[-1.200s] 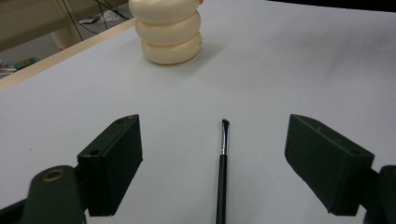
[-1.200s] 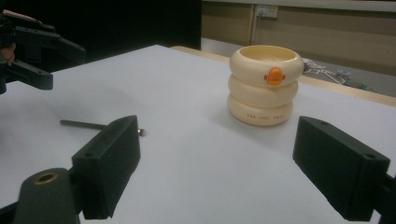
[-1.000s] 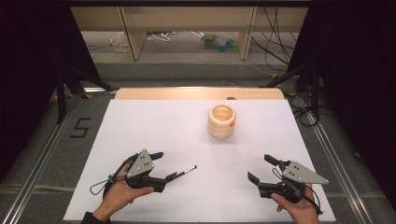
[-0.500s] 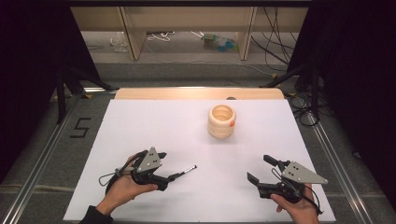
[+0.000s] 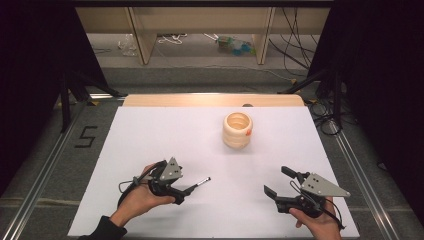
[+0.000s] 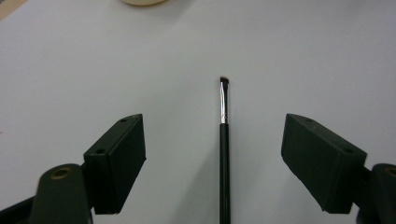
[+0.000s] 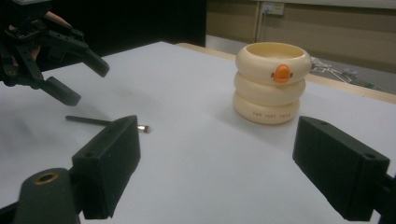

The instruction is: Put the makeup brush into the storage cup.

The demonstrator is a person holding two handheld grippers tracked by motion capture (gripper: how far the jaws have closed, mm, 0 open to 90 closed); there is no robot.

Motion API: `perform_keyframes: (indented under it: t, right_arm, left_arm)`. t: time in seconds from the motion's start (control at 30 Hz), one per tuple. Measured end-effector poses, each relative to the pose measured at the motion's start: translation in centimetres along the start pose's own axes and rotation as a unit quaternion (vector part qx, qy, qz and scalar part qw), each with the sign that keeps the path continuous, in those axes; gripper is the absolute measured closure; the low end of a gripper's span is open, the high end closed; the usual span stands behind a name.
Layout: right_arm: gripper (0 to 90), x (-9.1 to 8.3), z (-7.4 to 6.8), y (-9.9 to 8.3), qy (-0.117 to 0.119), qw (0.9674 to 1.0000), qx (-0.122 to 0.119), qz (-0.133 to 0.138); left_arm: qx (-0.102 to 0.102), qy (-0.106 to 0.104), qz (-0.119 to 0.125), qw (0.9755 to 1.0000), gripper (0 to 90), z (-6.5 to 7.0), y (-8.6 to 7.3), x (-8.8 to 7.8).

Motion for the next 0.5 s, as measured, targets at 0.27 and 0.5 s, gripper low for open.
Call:
perform_keyframes:
  t: [0.27,0.5]
  right_arm:
    - [16.2,0.12,0.10,0.01,-0.008,0.9999,-0.012,0.007]
    - [16.3,0.13,-0.12,-0.02,0.002,1.0000,-0.003,-0.004]
  left_arm:
    - [0.003,-0.009,-0.045,0.9989,22.3,-0.28,0.35,0.60]
    - [0.004,-0.018,-0.065,0.9977,23.9,-0.29,1.02,0.89]
Point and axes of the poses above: each handheld gripper's, and its own axes: x roughly forward along the jaws, y roughly out of its top, z roughly to its right, the point moved 1 cm from there along x, roughly forward along the jaws, and after that the axes turned 6 degrees about -z, right-handed, at the moved point
